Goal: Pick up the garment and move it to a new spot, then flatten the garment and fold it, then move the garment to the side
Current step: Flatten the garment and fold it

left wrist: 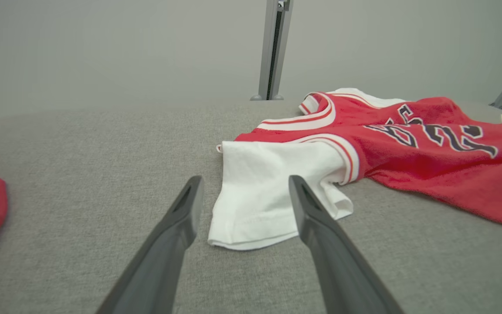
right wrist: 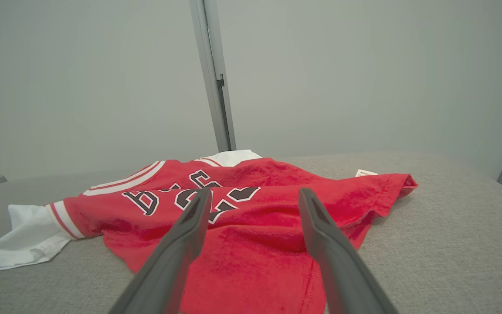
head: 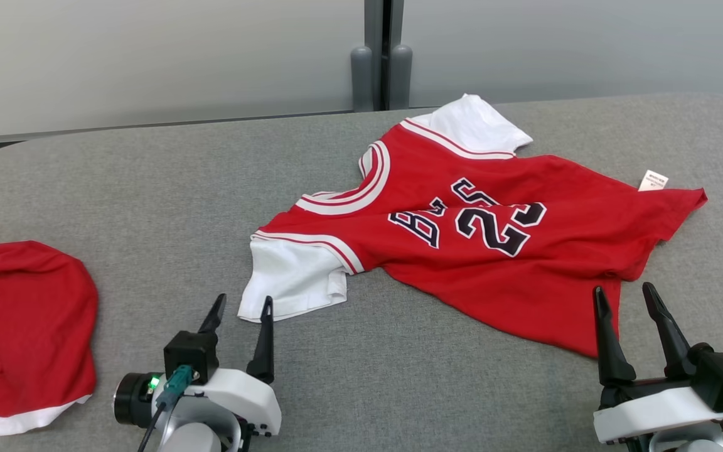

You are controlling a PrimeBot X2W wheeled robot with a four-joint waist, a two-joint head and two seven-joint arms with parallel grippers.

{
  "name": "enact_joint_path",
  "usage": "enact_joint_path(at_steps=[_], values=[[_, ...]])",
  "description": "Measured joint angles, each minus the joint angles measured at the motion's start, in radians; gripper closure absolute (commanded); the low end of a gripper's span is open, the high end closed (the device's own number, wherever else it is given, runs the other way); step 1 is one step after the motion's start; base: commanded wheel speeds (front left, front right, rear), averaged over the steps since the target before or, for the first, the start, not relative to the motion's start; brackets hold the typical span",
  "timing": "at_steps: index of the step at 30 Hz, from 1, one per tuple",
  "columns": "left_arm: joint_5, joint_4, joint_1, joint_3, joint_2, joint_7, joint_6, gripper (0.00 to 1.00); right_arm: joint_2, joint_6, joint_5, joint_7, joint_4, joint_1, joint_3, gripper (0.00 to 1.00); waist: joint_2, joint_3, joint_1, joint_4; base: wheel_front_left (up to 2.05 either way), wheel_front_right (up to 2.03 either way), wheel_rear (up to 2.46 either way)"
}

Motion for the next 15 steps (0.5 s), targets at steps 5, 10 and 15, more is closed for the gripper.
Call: enact_joint_path(at_steps=[5,10,15], values=[[0.02,0.167,-0.081,0.013,0.003,0.0,0.015,0.0,0.0,0.0,0.0,0.0,0.003,-0.005,0.005,0.0,0.0,0.023,0.0,-0.021,0.0,0.0,0.0],[0.019,0.3,-0.141,0.024,0.006,0.0,0.022,0.0,-0.001,0.0,0.0,0.0,0.004,-0.015,0.004,0.0,0.0,0.042,0.0,-0.041,0.0,0.0,0.0],[0.02,0.407,-0.198,0.017,0.009,0.0,0.007,0.0,0.001,0.0,0.0,0.0,0.008,-0.016,0.0,0.0,0.0,0.055,0.0,-0.059,0.0,0.0,0.0]])
